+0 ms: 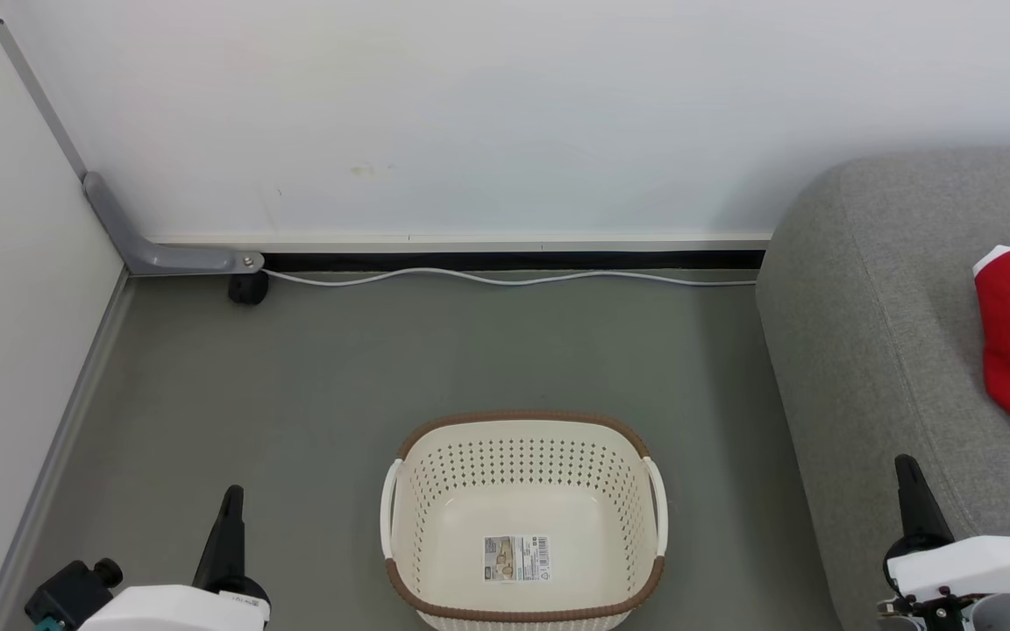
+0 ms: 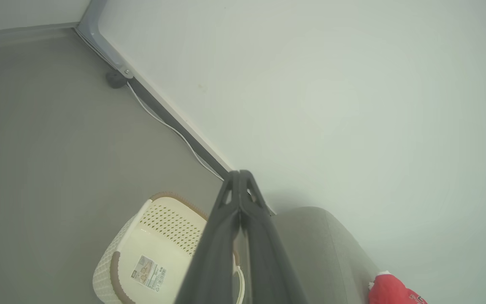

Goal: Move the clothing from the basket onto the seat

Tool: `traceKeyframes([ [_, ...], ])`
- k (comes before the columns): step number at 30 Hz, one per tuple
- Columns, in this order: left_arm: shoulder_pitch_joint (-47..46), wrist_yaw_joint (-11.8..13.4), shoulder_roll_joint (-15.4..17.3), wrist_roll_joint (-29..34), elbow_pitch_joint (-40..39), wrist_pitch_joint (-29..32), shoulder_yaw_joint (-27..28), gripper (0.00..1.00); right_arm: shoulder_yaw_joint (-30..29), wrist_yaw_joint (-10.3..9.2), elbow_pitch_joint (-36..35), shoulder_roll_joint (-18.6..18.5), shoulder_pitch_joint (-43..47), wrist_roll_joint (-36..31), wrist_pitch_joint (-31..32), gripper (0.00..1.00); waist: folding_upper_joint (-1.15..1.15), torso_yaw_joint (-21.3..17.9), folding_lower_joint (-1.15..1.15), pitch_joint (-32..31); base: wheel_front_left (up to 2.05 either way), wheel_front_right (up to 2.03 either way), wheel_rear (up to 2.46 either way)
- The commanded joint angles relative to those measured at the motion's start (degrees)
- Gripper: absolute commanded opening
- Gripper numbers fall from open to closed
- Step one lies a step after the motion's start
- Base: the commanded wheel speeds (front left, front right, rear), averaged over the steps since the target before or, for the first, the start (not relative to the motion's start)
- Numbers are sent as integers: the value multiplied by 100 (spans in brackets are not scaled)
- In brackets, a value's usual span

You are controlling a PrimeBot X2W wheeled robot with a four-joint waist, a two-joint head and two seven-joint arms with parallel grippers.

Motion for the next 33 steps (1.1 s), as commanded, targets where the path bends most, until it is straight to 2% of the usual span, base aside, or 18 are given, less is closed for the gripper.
traceKeyframes([
  [1,-316,-3,94,-199,-190,54,136,0,50,15,-218,-70,-117,195,79,0,0,-3,0,0,0,0,0],
  [33,-460,-5,115,-2220,-404,593,334,0,-78,21,-588,-70,-89,2359,605,0,0,-69,0,-1,0,0,0],
])
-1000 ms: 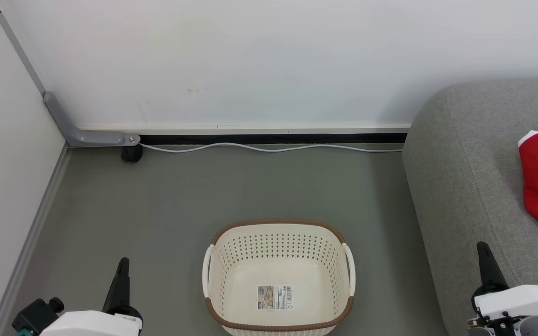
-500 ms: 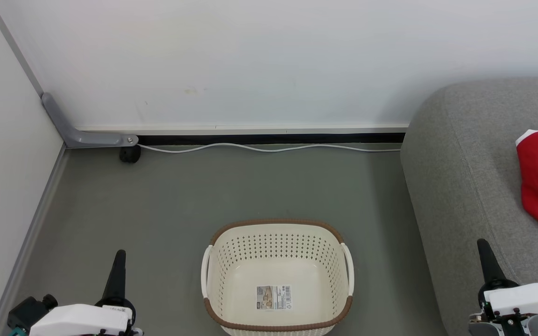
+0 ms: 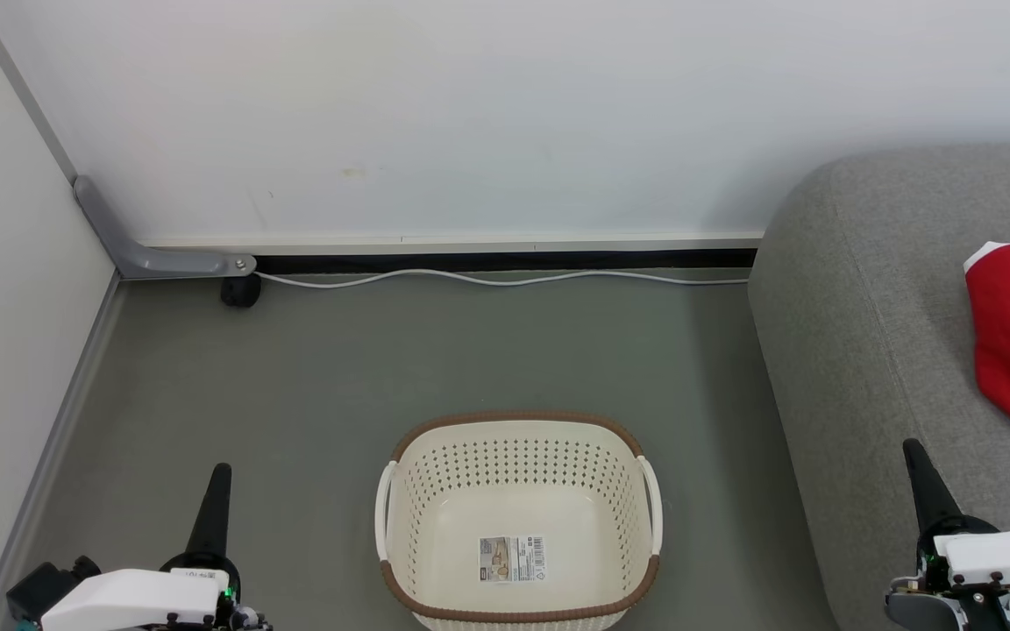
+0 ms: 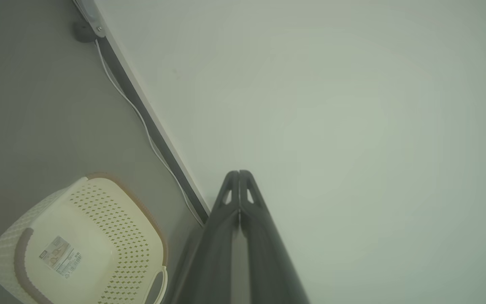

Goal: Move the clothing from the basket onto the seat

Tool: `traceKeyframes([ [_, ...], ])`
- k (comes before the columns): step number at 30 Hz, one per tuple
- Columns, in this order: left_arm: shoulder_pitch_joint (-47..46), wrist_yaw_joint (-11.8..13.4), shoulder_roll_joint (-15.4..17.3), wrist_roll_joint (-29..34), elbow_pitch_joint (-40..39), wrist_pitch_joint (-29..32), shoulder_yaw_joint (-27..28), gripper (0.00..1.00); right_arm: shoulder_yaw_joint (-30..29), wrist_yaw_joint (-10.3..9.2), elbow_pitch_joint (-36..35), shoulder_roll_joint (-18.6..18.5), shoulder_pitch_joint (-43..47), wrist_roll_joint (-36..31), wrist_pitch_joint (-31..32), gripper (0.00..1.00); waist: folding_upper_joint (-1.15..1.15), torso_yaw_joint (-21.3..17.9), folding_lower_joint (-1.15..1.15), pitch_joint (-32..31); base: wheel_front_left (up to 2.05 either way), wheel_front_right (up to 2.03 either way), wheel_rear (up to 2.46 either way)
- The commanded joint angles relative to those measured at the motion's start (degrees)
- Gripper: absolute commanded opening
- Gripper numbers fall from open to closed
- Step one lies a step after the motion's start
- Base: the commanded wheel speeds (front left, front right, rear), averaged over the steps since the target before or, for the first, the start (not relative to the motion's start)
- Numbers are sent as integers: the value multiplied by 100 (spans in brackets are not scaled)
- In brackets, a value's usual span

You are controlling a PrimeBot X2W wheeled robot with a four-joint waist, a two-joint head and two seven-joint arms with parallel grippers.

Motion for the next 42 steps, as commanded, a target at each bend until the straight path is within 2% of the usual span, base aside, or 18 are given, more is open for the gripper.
traceKeyframes([
  [1,-343,-6,102,-158,-178,30,174,0,92,21,-221,-70,-107,147,74,0,0,-1,0,0,0,0,0],
  [24,-445,-7,117,-1598,-330,414,315,0,0,25,-484,-70,-87,1689,449,0,0,-49,0,-1,0,0,0],
  [42,-445,-7,117,-1598,-330,413,314,0,1,25,-484,-70,-87,1689,448,0,0,-49,0,-1,0,0,0],
])
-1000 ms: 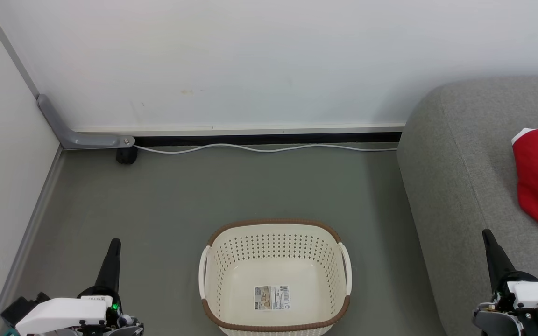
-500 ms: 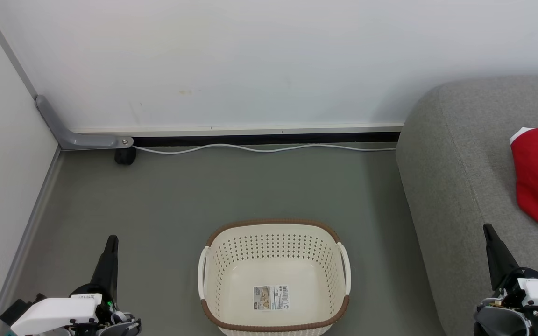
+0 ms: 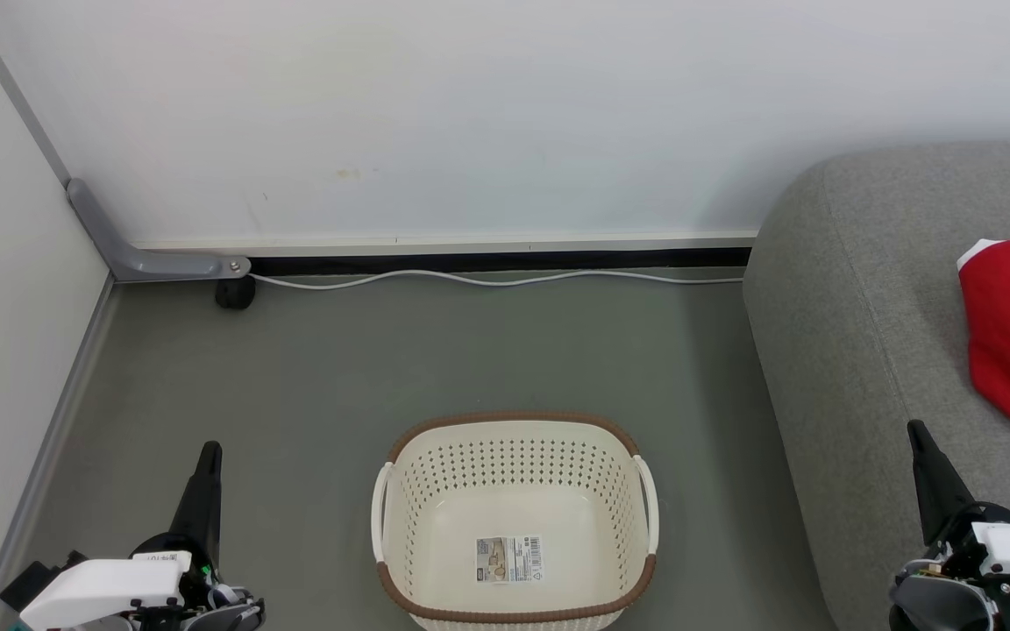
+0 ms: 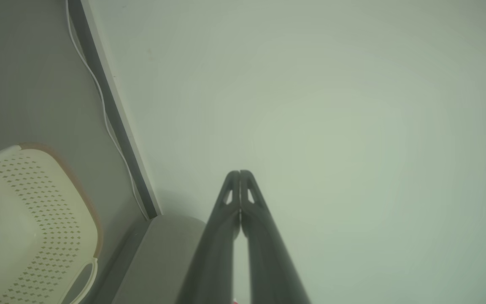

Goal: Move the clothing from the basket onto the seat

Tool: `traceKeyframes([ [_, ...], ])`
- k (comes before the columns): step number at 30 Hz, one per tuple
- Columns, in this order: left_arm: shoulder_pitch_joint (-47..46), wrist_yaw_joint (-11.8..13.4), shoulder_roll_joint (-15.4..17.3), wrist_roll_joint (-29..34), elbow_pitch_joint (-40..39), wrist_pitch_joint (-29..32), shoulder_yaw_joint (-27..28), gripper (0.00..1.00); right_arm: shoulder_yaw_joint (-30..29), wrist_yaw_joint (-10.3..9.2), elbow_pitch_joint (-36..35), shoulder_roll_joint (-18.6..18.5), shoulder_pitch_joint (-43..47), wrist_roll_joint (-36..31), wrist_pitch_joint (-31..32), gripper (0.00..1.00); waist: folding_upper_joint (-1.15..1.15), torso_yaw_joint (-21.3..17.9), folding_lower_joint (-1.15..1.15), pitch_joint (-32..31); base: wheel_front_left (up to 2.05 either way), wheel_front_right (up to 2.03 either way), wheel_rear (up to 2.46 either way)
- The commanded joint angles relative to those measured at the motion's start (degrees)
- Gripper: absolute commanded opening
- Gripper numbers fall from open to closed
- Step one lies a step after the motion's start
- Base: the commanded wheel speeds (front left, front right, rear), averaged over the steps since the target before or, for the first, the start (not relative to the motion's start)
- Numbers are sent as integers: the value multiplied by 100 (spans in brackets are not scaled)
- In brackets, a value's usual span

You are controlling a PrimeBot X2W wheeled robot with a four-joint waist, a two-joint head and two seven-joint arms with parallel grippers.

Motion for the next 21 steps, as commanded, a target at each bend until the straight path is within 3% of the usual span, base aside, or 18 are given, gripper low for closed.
traceKeyframes([
  [1,-333,-7,105,-20,-165,19,188,0,94,25,-180,-70,-91,63,46,0,0,0,0,0,0,0,0],
  [21,-333,-7,105,-21,-166,19,188,0,95,25,-180,-70,-91,64,45,0,0,0,0,0,0,0,0],
])
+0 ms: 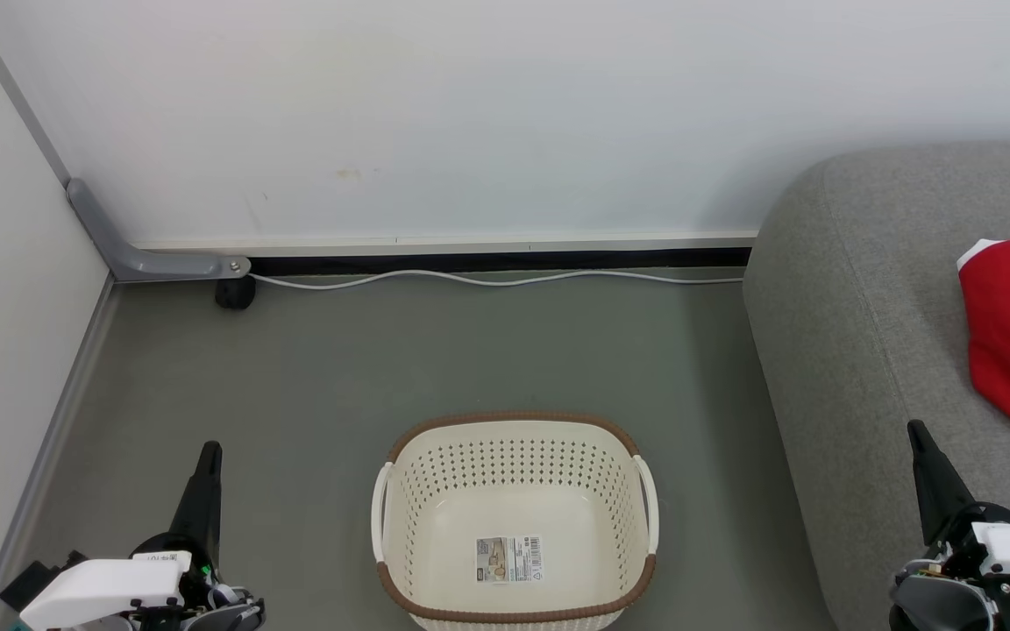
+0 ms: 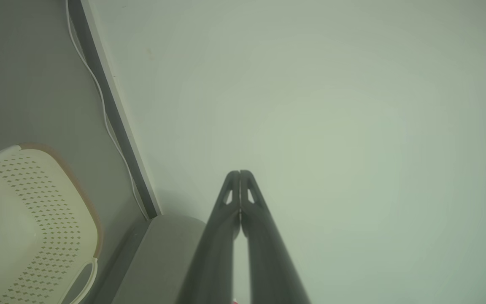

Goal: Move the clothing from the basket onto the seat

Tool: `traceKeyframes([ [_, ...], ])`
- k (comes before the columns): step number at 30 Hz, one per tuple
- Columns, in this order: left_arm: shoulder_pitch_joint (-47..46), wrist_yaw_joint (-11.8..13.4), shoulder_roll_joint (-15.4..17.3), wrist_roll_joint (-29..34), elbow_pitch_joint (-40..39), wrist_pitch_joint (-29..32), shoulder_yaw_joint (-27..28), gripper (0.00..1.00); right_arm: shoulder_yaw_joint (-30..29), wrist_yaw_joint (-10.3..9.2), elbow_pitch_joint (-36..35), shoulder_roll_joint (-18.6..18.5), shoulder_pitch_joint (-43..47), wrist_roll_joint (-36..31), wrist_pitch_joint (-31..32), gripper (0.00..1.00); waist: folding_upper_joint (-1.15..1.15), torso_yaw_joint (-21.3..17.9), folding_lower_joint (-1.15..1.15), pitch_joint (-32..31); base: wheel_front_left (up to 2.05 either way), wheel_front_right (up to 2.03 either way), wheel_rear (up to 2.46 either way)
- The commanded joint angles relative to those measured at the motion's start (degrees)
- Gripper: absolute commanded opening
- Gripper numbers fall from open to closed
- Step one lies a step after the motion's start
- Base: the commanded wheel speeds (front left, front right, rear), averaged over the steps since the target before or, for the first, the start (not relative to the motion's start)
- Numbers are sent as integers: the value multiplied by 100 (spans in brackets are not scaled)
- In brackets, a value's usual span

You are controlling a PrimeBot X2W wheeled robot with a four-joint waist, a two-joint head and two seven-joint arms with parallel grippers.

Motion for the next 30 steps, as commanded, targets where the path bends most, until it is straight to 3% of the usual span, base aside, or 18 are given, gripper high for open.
traceKeyframes([
  [1,-332,-7,105,-20,-166,19,188,0,96,25,-179,-70,-91,64,45,0,0,0,0,0,0,0,0],
  [30,-332,-7,105,-20,-166,18,187,0,97,25,-179,-70,-91,64,45,0,0,0,0,0,0,0,0],
])
